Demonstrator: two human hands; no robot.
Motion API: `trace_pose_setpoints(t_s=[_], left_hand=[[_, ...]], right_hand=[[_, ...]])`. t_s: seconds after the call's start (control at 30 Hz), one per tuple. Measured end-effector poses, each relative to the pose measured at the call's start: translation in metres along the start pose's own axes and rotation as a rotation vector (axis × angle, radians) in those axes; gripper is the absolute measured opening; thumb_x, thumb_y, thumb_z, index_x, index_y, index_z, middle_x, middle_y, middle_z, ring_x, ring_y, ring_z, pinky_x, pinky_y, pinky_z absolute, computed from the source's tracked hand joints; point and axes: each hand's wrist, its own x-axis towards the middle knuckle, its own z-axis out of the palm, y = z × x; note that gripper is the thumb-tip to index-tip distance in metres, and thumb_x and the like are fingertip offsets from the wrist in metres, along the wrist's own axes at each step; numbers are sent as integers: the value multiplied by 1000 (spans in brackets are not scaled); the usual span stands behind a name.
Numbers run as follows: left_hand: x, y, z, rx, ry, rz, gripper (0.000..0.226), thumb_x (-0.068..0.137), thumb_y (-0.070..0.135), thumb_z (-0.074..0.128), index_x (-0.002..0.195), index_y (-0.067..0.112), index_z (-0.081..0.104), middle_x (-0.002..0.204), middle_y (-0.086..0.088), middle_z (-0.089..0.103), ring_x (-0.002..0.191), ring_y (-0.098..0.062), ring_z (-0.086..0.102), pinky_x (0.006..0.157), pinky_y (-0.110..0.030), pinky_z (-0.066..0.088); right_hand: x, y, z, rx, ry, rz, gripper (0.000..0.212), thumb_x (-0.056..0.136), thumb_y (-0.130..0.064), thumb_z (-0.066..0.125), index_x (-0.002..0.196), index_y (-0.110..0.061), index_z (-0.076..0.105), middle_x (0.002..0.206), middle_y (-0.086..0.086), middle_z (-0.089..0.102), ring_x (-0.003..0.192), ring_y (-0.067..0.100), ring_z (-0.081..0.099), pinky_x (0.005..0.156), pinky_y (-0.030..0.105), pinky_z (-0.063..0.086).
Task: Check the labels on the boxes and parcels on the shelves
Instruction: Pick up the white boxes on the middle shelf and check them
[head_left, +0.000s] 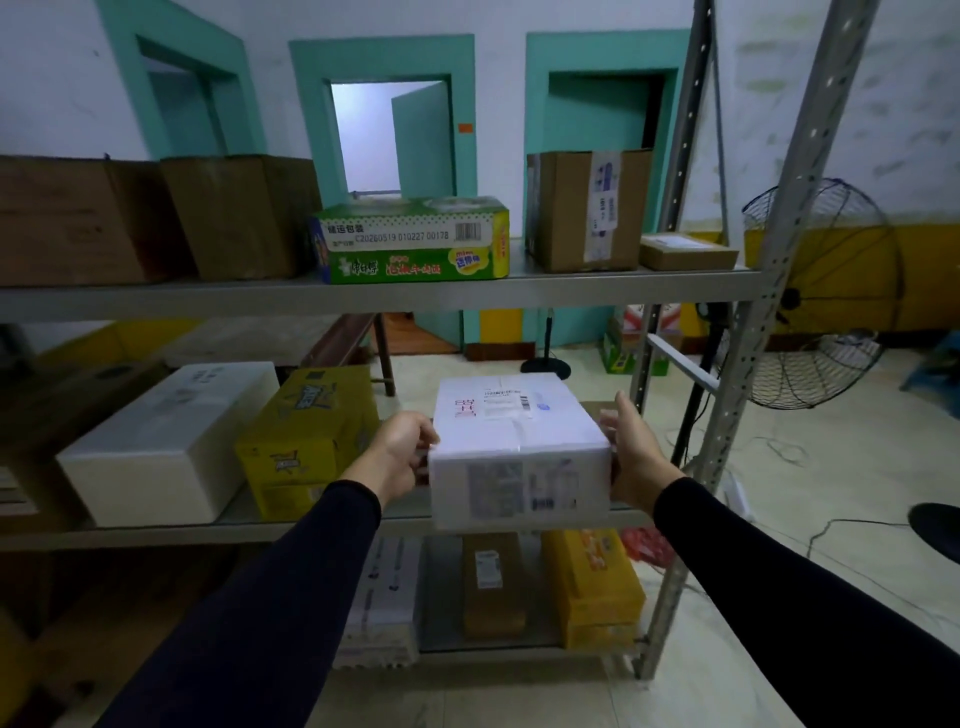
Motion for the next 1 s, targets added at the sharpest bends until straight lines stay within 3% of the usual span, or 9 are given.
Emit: trace_pose_setpoints(t_s=[0.13, 0.23, 0.3, 0.43, 0.53, 0.63, 0.8, 0.9, 1.0], left_hand=[[-9, -4, -4, 80, -76, 10, 42, 96, 35, 48, 125, 7, 61, 136, -22, 58, 110, -35, 62, 93, -40, 45], [-11, -2, -7, 163, -110, 50, 43, 105, 38, 37, 124, 11, 65, 137, -17, 59, 122, -38, 57, 89, -37, 47], [-8, -2, -11, 156, -117, 61, 37, 102, 43, 41, 107, 21, 69, 133, -10, 63, 130, -37, 50, 108, -48, 40], [-11, -1, -13, 79, -110, 71, 34, 102, 44, 40, 92, 24, 66, 101, 0, 65, 128, -38, 49, 114, -57, 32], [-16, 1, -11, 36, -112, 85, 37, 101, 55, 37, 101, 27, 62, 126, -5, 59, 133, -39, 42, 114, -60, 30], [-18, 5, -8, 9, -95, 84, 53, 102, 61, 18, 127, 31, 54, 155, -9, 35, 147, -38, 21, 119, -57, 15], [-11, 7, -11, -36, -64, 106, 86, 92, 78, 14, 159, 24, 14, 165, -8, 16, 150, -32, 17, 119, -60, 16], [-4, 9, -12, -42, -51, 110, 116, 69, 96, 22, 154, 18, 32, 157, -15, 36, 143, -34, 35, 116, -57, 26], [-7, 12, -12, -58, -71, 189, 86, 88, 82, 20, 117, 19, 72, 112, -12, 73, 115, -34, 60, 108, -51, 37]], right_hand=[[-3, 5, 5, -155, -92, -36, 38, 105, -45, 42, 112, -13, 60, 103, 11, 69, 92, 22, 69, 79, 34, 59], [2, 20, 6, -323, -65, -124, 30, 106, -28, 46, 129, -12, 54, 110, 5, 67, 91, 18, 69, 68, 26, 56], [-5, 23, 7, -421, -66, -160, 32, 104, -20, 48, 136, -13, 51, 118, 7, 67, 97, 23, 70, 80, 35, 59], [-8, 21, -1, -392, -131, -152, 43, 100, -9, 52, 142, -15, 45, 128, 6, 63, 108, 24, 65, 92, 47, 56], [-11, 18, 0, -270, -158, -117, 51, 103, -37, 53, 148, -18, 42, 136, 8, 61, 115, 27, 61, 92, 45, 52], [-20, 15, 6, -178, -132, -123, 45, 105, -54, 32, 116, -22, 63, 95, 4, 69, 87, 22, 63, 74, 38, 48], [-12, 10, -2, -44, -68, -130, 64, 106, -56, 21, 124, -7, 58, 110, 17, 65, 90, 24, 63, 65, 33, 46], [-5, 9, -5, -29, -45, -122, 72, 105, -58, 22, 127, 0, 57, 127, 19, 63, 95, 21, 62, 67, 31, 41], [-7, 10, -4, -13, -67, -114, 68, 103, -62, 22, 134, -10, 54, 129, 13, 63, 99, 19, 60, 67, 31, 41]])
